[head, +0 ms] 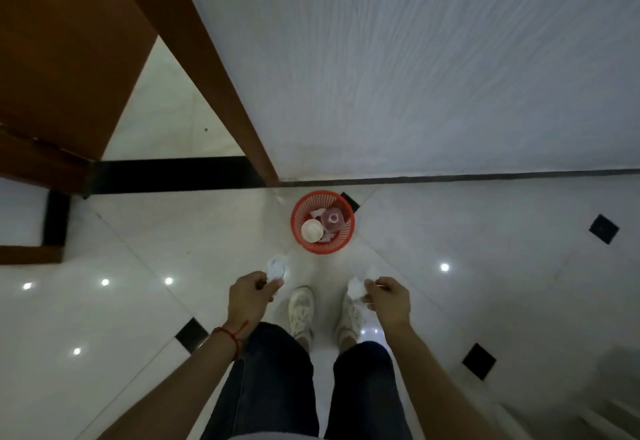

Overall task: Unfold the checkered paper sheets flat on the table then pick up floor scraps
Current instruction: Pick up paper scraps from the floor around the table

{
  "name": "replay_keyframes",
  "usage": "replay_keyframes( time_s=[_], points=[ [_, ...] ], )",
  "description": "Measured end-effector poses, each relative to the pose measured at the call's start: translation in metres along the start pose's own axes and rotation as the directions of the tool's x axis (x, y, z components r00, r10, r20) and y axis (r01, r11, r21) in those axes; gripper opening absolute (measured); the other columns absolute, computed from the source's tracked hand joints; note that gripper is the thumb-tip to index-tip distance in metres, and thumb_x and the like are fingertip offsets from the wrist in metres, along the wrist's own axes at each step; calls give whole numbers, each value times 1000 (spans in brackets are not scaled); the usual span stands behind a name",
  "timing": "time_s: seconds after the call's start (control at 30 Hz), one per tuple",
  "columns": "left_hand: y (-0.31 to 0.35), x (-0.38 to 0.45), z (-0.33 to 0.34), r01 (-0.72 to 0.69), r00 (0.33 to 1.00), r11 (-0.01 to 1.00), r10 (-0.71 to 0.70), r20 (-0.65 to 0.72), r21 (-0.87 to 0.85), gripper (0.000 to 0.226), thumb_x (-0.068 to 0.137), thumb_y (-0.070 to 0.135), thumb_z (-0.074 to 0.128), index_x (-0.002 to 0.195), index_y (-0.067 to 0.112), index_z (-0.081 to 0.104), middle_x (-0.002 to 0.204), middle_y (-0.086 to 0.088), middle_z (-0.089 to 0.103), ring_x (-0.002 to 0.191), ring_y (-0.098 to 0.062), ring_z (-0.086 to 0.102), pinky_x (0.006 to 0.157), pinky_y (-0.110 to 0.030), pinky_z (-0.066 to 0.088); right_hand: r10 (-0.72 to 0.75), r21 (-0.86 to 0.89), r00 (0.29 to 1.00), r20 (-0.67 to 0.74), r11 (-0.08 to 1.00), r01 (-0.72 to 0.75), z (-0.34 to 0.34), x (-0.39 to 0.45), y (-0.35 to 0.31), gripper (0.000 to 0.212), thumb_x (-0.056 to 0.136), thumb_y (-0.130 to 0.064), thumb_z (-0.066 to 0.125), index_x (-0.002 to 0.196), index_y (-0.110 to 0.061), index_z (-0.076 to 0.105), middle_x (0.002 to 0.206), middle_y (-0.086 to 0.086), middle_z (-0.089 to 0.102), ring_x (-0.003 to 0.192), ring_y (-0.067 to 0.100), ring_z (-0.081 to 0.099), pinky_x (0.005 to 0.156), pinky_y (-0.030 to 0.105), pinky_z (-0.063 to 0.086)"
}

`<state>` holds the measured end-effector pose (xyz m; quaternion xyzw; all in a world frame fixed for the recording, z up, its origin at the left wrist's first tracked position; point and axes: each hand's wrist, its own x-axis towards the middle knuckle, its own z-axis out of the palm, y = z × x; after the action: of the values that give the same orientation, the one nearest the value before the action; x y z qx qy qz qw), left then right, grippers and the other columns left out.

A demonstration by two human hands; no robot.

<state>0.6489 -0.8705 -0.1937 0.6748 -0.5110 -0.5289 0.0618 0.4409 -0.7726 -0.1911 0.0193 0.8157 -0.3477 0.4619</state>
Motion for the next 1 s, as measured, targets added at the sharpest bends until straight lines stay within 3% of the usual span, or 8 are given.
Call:
replay_keyframes(
  time_s=[0.1,0.3,0.43,0.53,0.63,0.73,0.87,1.0],
  points=[
    [-11,41,22,31,999,999,-31,20,12,33,81,15,68,52,9,54,51,-1,59,49,-7,56,52,-14,42,28,-26,1000,7,999,-28,24,41,1,17,81,-7,63,66,-13,57,61,10,61,63,29,61,75,42,53],
    [-43,143,82,77,996,989,-82,39,122,29,83,22,66,69,-4,64,65,-15,67,63,-24,62,61,-29,46,46,-115,998,41,993,-41,80,150,24,4,84,-11,61,83,-8,59,59,6,62,59,20,60,72,36,52],
    [-67,215,126,32,990,964,-66,124,263,29,84,24,63,67,0,62,70,-15,67,72,-30,66,68,-32,46,76,-127,997,25,989,-72,116,226,49,8,85,-11,60,88,-4,61,68,11,63,64,23,61,82,40,54],
    [-84,267,151,-14,989,946,-36,147,324,28,84,25,63,73,0,65,77,-19,69,75,-31,66,71,-34,48,133,-90,991,20,987,-131,140,275,69,20,86,-12,61,100,2,62,76,12,65,61,19,61,78,38,56],
    [-103,307,170,-9,986,941,-48,159,339,28,84,24,63,79,-4,65,85,-24,69,79,-35,66,75,-41,52,197,-51,980,42,980,-195,157,312,83,15,86,-13,61,95,-1,63,86,15,68,73,23,66,77,36,56],
    [-116,331,184,-18,984,935,-47,174,355,28,85,25,61,81,-2,66,83,-20,68,78,-30,63,69,-33,46,267,-50,955,132,964,-263,163,337,91,9,85,-10,62,93,-5,63,107,22,68,95,32,67,87,39,54],
    [-116,332,189,21,976,923,-103,194,384,38,88,35,55,113,6,62,106,-17,68,97,-30,63,77,-28,41,284,-92,943,173,958,-272,155,337,98,39,84,-11,65,120,-2,55,110,19,67,88,31,68,84,39,55],
    [-102,301,178,-49,955,886,-93,281,461,36,92,30,51,115,4,60,116,-17,65,106,-30,60,82,-27,39,301,-41,935,189,953,-299,131,312,93,43,84,-8,64,124,1,51,111,23,66,92,35,66,89,42,53]
  ],
)
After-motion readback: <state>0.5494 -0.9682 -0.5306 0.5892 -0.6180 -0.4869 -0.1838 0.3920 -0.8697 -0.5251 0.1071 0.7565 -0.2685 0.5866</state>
